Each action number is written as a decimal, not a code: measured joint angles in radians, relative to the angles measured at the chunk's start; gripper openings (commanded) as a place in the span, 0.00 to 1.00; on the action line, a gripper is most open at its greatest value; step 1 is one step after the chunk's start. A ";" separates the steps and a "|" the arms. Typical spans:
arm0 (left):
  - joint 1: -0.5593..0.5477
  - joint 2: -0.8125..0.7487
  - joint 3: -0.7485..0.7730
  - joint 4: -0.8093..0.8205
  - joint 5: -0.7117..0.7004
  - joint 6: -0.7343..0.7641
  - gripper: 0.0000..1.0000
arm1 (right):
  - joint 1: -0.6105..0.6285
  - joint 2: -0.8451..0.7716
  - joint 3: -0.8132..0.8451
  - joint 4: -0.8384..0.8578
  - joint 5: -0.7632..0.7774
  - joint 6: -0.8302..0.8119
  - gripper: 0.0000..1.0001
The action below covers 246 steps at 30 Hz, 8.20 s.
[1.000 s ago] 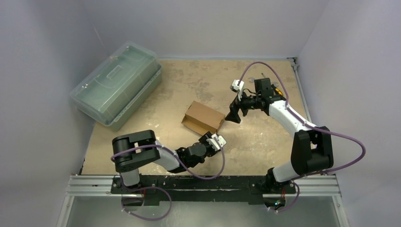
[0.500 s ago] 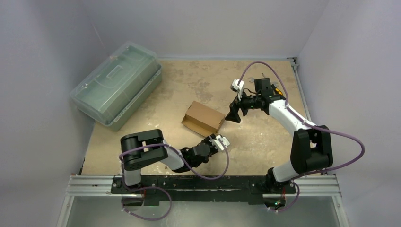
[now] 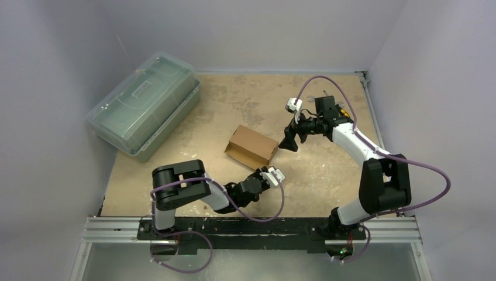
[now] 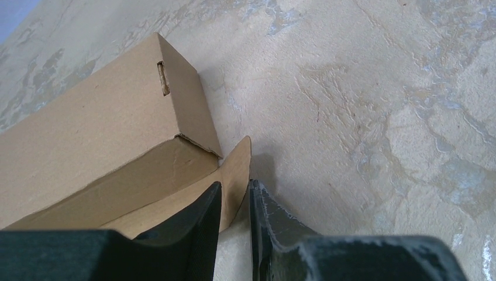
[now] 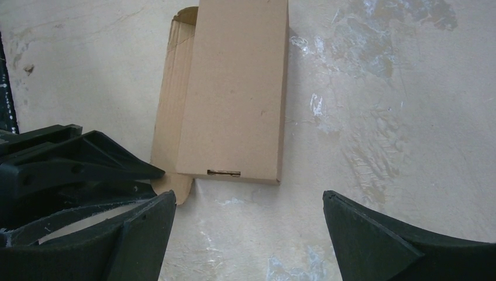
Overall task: Fold the paper box
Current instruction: Close the paper box at the center of the board.
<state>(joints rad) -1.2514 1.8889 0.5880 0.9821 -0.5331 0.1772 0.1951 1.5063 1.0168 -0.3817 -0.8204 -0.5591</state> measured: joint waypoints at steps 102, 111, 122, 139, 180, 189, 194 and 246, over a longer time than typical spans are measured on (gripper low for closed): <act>0.000 -0.133 -0.128 -0.031 0.060 -0.015 0.25 | 0.000 0.111 -0.088 0.288 -0.140 0.409 0.99; 0.000 -0.115 -0.128 -0.027 0.032 0.002 0.10 | 0.000 0.111 -0.088 0.285 -0.141 0.409 0.99; 0.000 -0.104 -0.128 -0.019 0.014 -0.010 0.00 | 0.000 0.111 -0.088 0.285 -0.141 0.409 0.99; 0.006 -0.126 -0.172 0.019 -0.016 -0.132 0.00 | 0.028 0.158 -0.088 0.294 -0.143 0.417 0.98; 0.067 -0.194 -0.228 0.032 0.035 -0.299 0.00 | 0.062 0.283 -0.092 0.344 -0.158 0.498 0.69; 0.086 -0.194 -0.196 -0.031 0.067 -0.340 0.00 | 0.069 0.283 -0.092 0.334 -0.139 0.489 0.60; 0.100 -0.195 -0.182 -0.055 0.084 -0.358 0.00 | 0.073 0.283 -0.092 0.330 -0.127 0.484 0.55; 0.194 -0.603 0.013 -0.674 0.175 -0.663 0.51 | 0.114 0.288 -0.056 0.282 -0.087 0.433 0.56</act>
<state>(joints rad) -1.0573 1.2854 0.6010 0.3080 -0.3584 -0.4854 0.3088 1.7939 0.9607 -0.0994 -0.9073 -0.1261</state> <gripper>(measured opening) 0.414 0.521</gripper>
